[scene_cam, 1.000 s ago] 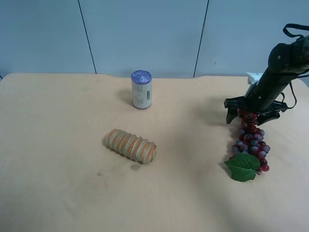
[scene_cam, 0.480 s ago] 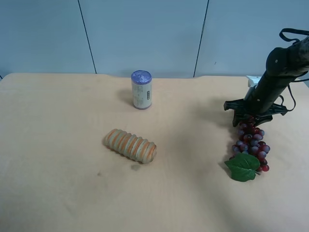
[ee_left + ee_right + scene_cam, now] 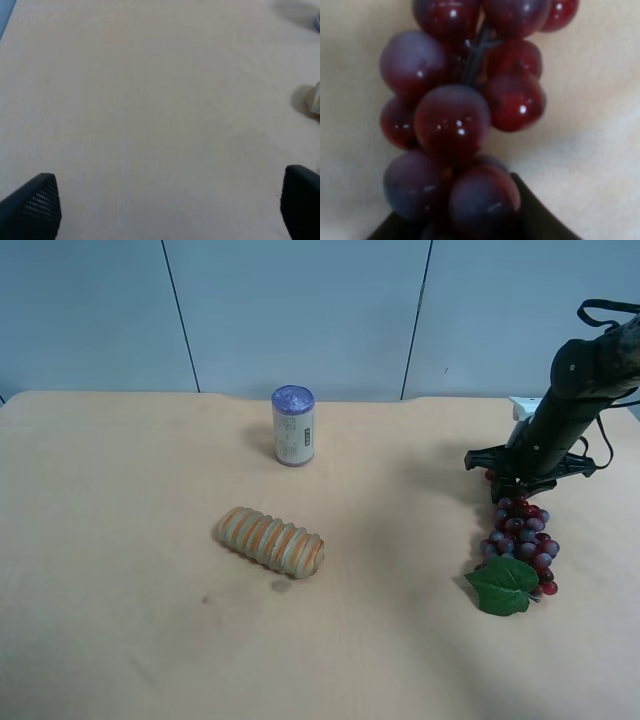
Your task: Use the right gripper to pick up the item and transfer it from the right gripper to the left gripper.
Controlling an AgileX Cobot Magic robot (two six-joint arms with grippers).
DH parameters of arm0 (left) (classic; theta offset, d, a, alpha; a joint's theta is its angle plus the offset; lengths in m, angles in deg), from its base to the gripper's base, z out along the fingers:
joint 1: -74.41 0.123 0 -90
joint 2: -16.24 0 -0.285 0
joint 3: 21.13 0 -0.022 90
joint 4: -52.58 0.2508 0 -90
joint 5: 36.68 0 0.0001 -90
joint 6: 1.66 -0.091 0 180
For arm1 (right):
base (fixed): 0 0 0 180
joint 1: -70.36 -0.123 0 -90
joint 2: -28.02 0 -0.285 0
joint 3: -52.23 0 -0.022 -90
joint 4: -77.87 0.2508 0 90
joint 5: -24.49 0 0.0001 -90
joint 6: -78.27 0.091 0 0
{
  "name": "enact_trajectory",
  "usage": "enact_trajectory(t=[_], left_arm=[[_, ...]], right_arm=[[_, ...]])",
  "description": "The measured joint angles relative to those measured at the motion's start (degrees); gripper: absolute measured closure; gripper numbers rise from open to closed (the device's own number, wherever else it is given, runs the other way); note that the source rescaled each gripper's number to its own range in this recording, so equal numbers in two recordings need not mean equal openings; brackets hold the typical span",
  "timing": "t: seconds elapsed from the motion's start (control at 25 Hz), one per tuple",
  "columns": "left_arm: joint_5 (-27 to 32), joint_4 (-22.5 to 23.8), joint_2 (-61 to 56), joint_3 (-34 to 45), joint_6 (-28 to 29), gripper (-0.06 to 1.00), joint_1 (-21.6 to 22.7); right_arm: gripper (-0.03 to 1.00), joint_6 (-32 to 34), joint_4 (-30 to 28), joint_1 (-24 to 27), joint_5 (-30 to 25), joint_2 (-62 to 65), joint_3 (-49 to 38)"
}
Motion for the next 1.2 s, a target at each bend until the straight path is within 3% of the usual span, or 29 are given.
enact_trajectory(t=[0.36,0.6,0.92,1.2], left_arm=[[0.0,0.0,0.0,0.0,0.0,0.13,0.0],[0.0,0.0,0.0,0.0,0.0,0.13,0.0],[0.0,0.0,0.0,0.0,0.0,0.13,0.0],[0.0,0.0,0.0,0.0,0.0,0.13,0.0]], right_arm=[[0.93,-3.6,1.2,0.0,-0.7,0.3,0.0],[0.94,-10.1,6.9,0.0,-2.7,4.8,0.0],[0.94,-22.9,20.8,0.0,-8.9,12.5,0.0],[0.94,-35.1,36.7,-0.3,-15.1,18.7,0.0]])
